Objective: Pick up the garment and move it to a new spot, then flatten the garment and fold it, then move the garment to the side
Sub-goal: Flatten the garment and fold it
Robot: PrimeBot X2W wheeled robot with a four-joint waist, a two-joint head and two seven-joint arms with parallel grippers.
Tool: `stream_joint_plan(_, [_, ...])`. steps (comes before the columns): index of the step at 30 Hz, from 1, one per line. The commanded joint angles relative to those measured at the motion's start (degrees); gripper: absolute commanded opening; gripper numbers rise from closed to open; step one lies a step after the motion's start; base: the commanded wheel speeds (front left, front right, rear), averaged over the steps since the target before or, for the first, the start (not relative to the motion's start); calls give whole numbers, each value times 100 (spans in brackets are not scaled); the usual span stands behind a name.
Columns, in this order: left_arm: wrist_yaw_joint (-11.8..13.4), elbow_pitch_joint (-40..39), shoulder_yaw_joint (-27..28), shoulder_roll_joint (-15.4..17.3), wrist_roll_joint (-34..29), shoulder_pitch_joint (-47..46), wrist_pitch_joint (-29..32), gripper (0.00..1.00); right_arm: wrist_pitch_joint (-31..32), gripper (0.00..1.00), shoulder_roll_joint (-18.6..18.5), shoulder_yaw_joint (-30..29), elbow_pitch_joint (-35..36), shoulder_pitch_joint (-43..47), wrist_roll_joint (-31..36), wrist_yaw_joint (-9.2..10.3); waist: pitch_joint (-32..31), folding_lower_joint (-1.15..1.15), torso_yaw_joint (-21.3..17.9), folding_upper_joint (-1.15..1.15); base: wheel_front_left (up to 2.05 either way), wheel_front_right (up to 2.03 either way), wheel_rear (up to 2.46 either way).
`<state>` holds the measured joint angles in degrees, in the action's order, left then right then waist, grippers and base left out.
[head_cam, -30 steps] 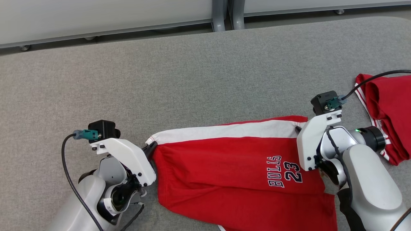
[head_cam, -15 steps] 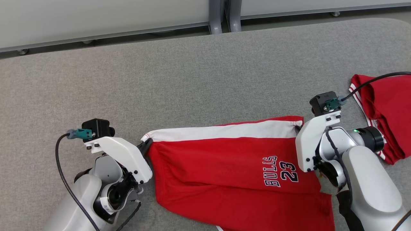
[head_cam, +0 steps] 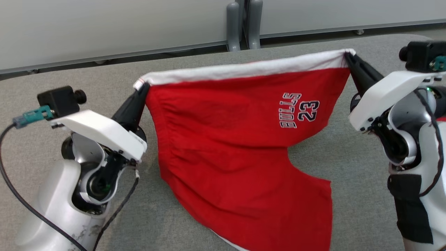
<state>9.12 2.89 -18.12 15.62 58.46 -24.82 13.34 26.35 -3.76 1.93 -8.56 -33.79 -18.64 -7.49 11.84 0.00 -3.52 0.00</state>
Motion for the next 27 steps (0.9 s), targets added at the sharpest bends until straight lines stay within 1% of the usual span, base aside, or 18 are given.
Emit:
stream_joint_plan(1, [-32, -39, 66, 48, 56, -127, -22, 0, -44, 0, 2, -27, 8, -108, -71, -1, -15, 0, -14, 0, 0, 0, 0])
stream_joint_plan(3, [-111, -144, 153, 96, 93, -352, 16, 0, -101, 0, 19, 18, -48, -446, -286, -2, 6, 0, -61, 0, 0, 0, 0])
stream_joint_plan(4, [-155, -139, 194, 127, 124, -500, 56, 0, -105, 0, 35, 9, -209, -622, -418, -2, 24, 0, -101, 0, 0, 0, 0])
stream_joint_plan(5, [-189, -97, 275, 78, 227, -651, 36, 0, -95, 0, 31, 53, -391, -816, -451, -2, 48, 0, -135, 0, 0, 0, 0])
stream_joint_plan(7, [-308, 83, 333, 36, 304, -1051, 68, 0, -263, 0, 44, 134, -836, -1399, -431, -2, 112, 0, -161, 0, 0, 0, 0])
stream_joint_plan(8, [-397, 211, 325, 28, 287, -1266, 55, 0, -449, 0, 48, 134, -1035, -1691, -399, -2, 149, 0, -149, 0, 0, 0, 0])
stream_joint_plan(10, [-624, 497, 373, -139, 305, -1737, -157, 0, -945, 0, 59, 75, -1492, -2257, -217, -3, 212, 0, -115, 0, 0, 0, 0])
stream_joint_plan(11, [-812, 636, 434, -228, 336, -1971, -341, 0, -1272, 0, 57, 6, -1707, -2522, -120, -2, 231, 0, -102, 0, 0, 0, 0])
stream_joint_plan(12, [-979, 797, 475, -270, 302, -2180, -521, 0, -1581, 0, 56, -12, -1917, -2748, 13, -2, 240, 0, -90, 0, 0, 0, 0])
stream_joint_plan(14, [-1272, 1032, 535, -272, 40, -2567, -1042, 0, -2253, 0, 62, -52, -2218, -3190, 181, -2, 246, 0, -67, 0, 0, 0, 0])
stream_joint_plan(17, [-1503, 1284, 587, -382, -228, -2916, -1858, 0, -3196, 0, 50, -142, -2571, -3554, 508, 0, 215, 0, -2, 0, 0, 0, 0])
stream_joint_plan(19, [-1590, 1461, 454, -479, -202, -2846, -2055, 0, -3493, 0, 46, -258, -2896, -3551, 597, 0, 162, 0, 14, 0, 0, 0, 0])
stream_joint_plan(21, [-1641, 1634, 164, -469, -193, -2560, -1990, 0, -3390, 0, 65, -201, -3293, -3404, 548, 0, 107, 0, 42, 0, 0, 0, 0])
stream_joint_plan(23, [-1656, 1851, -149, -377, -276, -2231, -1993, 0, -3086, 0, 82, -4, -3669, -3162, 441, -2, 67, 0, 63, 0, 0, 0, 0])
stream_joint_plan(27, [-1666, 2355, -850, -332, -462, -1455, -2287, 0, -2484, 0, 47, 364, -4181, -2575, 170, 0, 16, 0, 33, 0, 0, 0, 0])
